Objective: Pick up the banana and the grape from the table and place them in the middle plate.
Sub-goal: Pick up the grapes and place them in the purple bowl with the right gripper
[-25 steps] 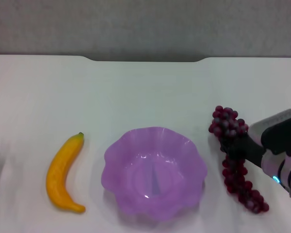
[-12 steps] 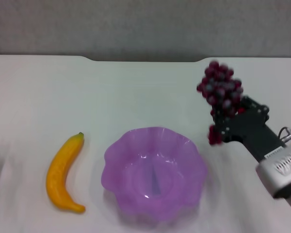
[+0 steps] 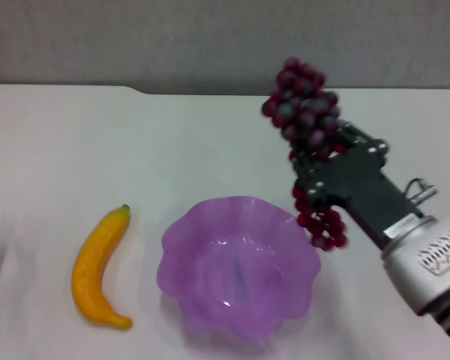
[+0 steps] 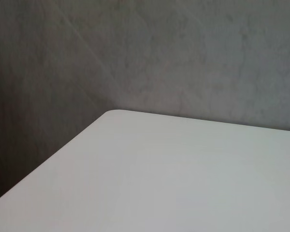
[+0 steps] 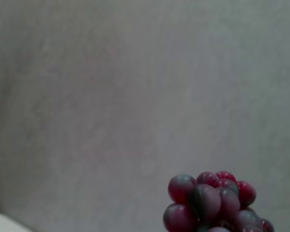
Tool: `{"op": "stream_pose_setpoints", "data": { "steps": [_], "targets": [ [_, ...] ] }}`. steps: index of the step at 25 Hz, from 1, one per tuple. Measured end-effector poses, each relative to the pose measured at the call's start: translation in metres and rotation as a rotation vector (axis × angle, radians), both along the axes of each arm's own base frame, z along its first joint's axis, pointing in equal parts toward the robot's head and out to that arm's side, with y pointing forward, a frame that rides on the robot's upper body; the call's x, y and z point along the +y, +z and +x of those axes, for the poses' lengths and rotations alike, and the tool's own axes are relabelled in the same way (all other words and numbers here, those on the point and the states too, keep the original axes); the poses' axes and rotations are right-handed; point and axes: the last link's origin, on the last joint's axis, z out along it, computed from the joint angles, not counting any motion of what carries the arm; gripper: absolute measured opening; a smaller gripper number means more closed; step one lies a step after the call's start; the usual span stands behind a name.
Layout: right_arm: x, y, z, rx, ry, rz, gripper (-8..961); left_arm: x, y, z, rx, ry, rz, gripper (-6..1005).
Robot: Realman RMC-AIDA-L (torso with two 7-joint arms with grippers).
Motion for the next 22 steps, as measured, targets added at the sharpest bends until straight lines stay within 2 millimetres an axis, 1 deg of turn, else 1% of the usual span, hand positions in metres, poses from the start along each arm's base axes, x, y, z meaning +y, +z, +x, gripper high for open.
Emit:
{"op": "stream_pose_setpoints", "data": {
  "steps": [3, 6, 11, 18, 22],
  "targets": [
    [0.004, -0.012, -0.002, -0.011, -0.021, -0.073, 393, 0.001, 0.0, 0.001, 0.0, -0.002, -0.001, 890],
    [0.004, -0.025, 0.001, -0.04, -0.029, -0.118, 391, 0.001, 0.0, 0.001, 0.001, -0.004, -0.001, 890],
    [0.006, -0.039, 0.005, -0.038, -0.043, -0.193, 388, 0.002, 0.0, 0.002, 0.001, -0.005, -0.002, 891],
    [0.013, -0.056, 0.031, -0.107, -0.168, -0.298, 385, 0.004, -0.003, 0.005, -0.002, -0.017, -0.008, 891],
    [0.019, -0.063, 0.041, -0.113, -0.217, -0.354, 382, 0.004, -0.003, 0.005, -0.002, -0.016, -0.007, 890]
  ]
}}
